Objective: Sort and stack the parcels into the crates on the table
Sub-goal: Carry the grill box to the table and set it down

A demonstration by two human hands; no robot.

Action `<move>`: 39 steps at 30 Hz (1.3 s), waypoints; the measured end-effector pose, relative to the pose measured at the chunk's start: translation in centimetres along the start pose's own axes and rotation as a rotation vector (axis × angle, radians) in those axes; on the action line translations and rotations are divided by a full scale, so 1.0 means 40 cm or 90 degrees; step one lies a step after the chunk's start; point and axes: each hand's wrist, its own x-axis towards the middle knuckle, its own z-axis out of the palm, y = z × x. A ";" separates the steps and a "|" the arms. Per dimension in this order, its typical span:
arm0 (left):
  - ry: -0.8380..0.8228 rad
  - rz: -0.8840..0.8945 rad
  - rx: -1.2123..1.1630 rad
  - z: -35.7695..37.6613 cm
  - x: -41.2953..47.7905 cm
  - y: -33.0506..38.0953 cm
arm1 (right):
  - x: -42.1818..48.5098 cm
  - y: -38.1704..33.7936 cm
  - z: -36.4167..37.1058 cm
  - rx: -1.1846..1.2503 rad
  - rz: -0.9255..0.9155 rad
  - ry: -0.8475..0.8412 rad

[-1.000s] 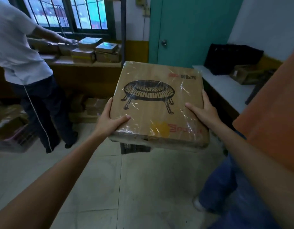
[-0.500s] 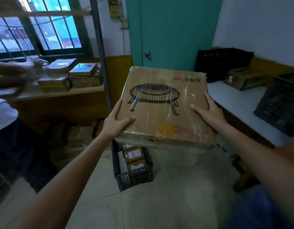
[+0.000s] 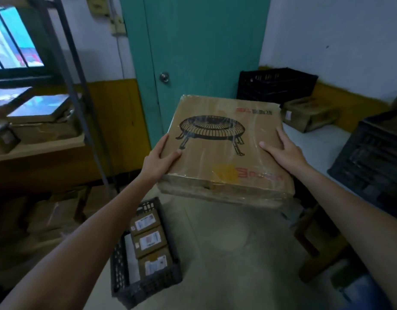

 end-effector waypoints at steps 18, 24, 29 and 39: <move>0.011 0.062 0.027 0.213 0.730 0.076 | 0.708 0.041 0.000 0.024 -0.003 0.080; -0.046 0.098 0.031 0.255 1.007 0.123 | 0.931 0.027 -0.003 0.008 0.044 0.139; -0.085 0.146 0.025 0.315 1.166 0.166 | 1.040 0.049 -0.021 0.011 0.059 0.181; -0.120 0.160 -0.024 0.493 1.432 0.217 | 1.277 0.084 -0.107 -0.010 0.062 0.246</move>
